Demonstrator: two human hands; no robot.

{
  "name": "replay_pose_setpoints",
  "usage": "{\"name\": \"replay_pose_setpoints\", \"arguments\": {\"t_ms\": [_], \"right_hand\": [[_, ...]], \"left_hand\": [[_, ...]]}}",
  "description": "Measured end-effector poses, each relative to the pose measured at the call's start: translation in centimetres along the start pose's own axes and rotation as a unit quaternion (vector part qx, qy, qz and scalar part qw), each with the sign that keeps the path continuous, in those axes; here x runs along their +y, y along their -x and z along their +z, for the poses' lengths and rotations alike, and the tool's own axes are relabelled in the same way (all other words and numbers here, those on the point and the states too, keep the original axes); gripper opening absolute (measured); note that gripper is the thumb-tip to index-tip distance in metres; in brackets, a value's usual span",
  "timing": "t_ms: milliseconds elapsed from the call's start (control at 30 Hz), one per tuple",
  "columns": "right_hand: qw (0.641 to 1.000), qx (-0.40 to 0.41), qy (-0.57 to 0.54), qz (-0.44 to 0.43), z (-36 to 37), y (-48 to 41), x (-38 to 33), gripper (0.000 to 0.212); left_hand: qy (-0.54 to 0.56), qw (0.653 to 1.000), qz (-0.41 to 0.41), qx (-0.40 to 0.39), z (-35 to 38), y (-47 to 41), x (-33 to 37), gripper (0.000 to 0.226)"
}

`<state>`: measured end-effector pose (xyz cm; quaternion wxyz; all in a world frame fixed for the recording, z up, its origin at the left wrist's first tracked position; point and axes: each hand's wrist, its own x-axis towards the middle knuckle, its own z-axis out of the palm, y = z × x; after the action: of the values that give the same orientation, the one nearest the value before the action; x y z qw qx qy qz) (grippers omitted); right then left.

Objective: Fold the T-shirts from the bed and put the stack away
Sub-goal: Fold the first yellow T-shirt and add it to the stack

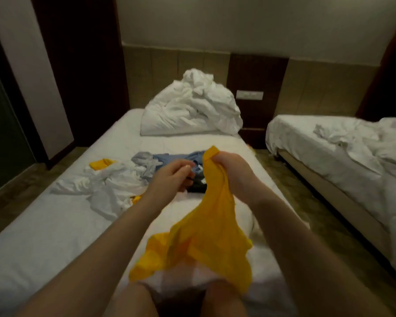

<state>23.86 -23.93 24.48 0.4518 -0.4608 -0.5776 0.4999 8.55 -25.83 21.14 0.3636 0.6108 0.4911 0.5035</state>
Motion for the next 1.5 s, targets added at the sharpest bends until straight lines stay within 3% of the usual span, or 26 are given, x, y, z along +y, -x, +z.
{"name": "replay_pose_setpoints", "arguments": {"t_ms": [67, 133, 300, 400, 533, 700, 767, 867, 1067, 1133, 1200, 1267, 1400, 1500], "right_hand": [[0.996, -0.075, 0.027, -0.037, 0.1, -1.0, -5.3, 0.022], [0.977, -0.113, 0.148, -0.105, 0.5, -1.2, -10.6, 0.020], [0.889, -0.084, 0.374, -0.252, 0.4, -0.9, -21.7, 0.022], [0.854, -0.040, 0.410, -0.318, 0.1, -1.3, -25.4, 0.023], [0.815, -0.017, 0.453, -0.360, 0.4, -1.7, -27.8, 0.014], [0.822, -0.007, 0.439, -0.362, 0.3, -1.6, -28.7, 0.024], [0.832, 0.012, 0.423, -0.358, -0.2, -1.7, -28.1, 0.019], [0.856, 0.066, 0.370, -0.355, -1.2, -1.8, -26.7, 0.029], [0.874, 0.152, 0.334, -0.320, -3.5, -2.7, -24.4, 0.035], [0.874, 0.170, 0.328, -0.315, -4.6, -2.7, -23.8, 0.034], [0.881, 0.176, 0.312, -0.309, -5.4, -2.5, -23.1, 0.033], [0.889, 0.168, 0.306, -0.296, -5.7, -2.1, -22.1, 0.034], [0.903, 0.159, 0.316, -0.245, -5.7, -1.5, -19.6, 0.038], [0.927, 0.158, 0.272, -0.204, -5.7, -1.2, -17.4, 0.042]], "left_hand": [[0.086, 0.995, -0.028, -0.033, -1.4, -2.1, 3.9, 0.017], [0.120, 0.989, -0.041, -0.076, -2.7, -3.7, 7.8, 0.015], [0.116, 0.973, 0.037, -0.195, -6.1, -6.0, 15.1, 0.021], [0.132, 0.968, 0.090, -0.196, -8.1, -7.1, 18.4, 0.032], [0.036, 0.981, 0.125, -0.140, -8.3, -7.7, 21.5, 0.031], [0.000, 0.986, 0.154, -0.070, -8.2, -8.5, 22.1, 0.023], [0.025, 0.987, 0.137, -0.078, -8.1, -8.2, 22.0, 0.015], [0.070, 0.985, 0.105, -0.115, -8.0, -7.7, 21.5, 0.008], [-0.022, 0.979, 0.025, -0.201, -8.4, -7.6, 19.0, 0.025], [-0.060, 0.971, -0.008, -0.231, -9.2, -7.4, 17.6, 0.045], [-0.096, 0.960, -0.046, -0.257, -10.0, -7.0, 16.1, 0.078], [-0.126, 0.945, -0.091, -0.287, -10.3, -6.4, 14.4, 0.094], [-0.205, 0.922, -0.137, -0.298, -10.0, -4.7, 11.3, 0.087], [-0.283, 0.929, -0.136, -0.197, -9.1, -3.7, 9.7, 0.068]]}}
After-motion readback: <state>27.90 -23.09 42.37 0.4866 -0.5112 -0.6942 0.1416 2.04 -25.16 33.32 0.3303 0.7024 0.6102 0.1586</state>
